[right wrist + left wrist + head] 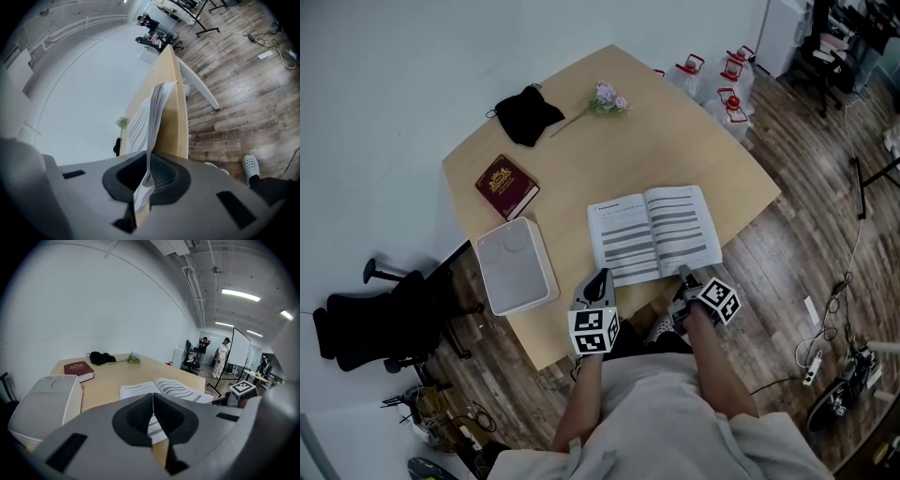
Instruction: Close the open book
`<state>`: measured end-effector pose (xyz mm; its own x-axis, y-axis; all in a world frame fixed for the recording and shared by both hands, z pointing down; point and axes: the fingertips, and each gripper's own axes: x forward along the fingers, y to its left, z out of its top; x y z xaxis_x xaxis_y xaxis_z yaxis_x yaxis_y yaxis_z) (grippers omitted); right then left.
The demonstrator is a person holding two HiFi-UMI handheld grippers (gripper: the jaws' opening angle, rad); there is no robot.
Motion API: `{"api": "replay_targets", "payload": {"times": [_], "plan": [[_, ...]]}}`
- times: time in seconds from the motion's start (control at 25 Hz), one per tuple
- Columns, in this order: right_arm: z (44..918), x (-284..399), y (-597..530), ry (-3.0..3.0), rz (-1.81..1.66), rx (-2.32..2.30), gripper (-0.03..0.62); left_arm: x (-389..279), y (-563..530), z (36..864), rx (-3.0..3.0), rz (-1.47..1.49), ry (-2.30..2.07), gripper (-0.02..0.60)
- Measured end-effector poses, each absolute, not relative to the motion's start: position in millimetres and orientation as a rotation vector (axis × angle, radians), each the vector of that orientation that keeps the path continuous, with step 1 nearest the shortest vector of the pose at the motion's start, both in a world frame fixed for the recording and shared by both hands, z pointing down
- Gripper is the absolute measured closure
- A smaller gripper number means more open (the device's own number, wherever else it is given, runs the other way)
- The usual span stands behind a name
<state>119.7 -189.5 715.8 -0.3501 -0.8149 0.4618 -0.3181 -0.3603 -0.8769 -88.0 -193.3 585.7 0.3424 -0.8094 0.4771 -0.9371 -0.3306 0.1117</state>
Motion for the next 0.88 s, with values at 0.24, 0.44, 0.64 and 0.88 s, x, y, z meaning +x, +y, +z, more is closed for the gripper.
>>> {"api": "replay_targets", "payload": {"times": [0.24,0.44,0.64,0.88], "plan": [[712.6,118.5,-190.4,1.594,-1.73,-1.612,0.568,-95.3,-193.7,585.4,2.232,0.477,-1.558,0.558],[709.6,120.4,-191.2,1.683,-1.705,-1.687,0.568,-94.8,-193.0,583.4,2.234,0.446,-1.557,0.558],[701.3,121.5,-194.3,1.773,-1.648,-1.739,0.568,-97.8,-189.5,585.2,2.229,0.45,-1.56,0.558],[691.7,119.5,-193.8,1.91,-1.578,-1.801,0.566,-97.6,-183.0,585.2,2.223,0.46,-1.571,0.558]]}}
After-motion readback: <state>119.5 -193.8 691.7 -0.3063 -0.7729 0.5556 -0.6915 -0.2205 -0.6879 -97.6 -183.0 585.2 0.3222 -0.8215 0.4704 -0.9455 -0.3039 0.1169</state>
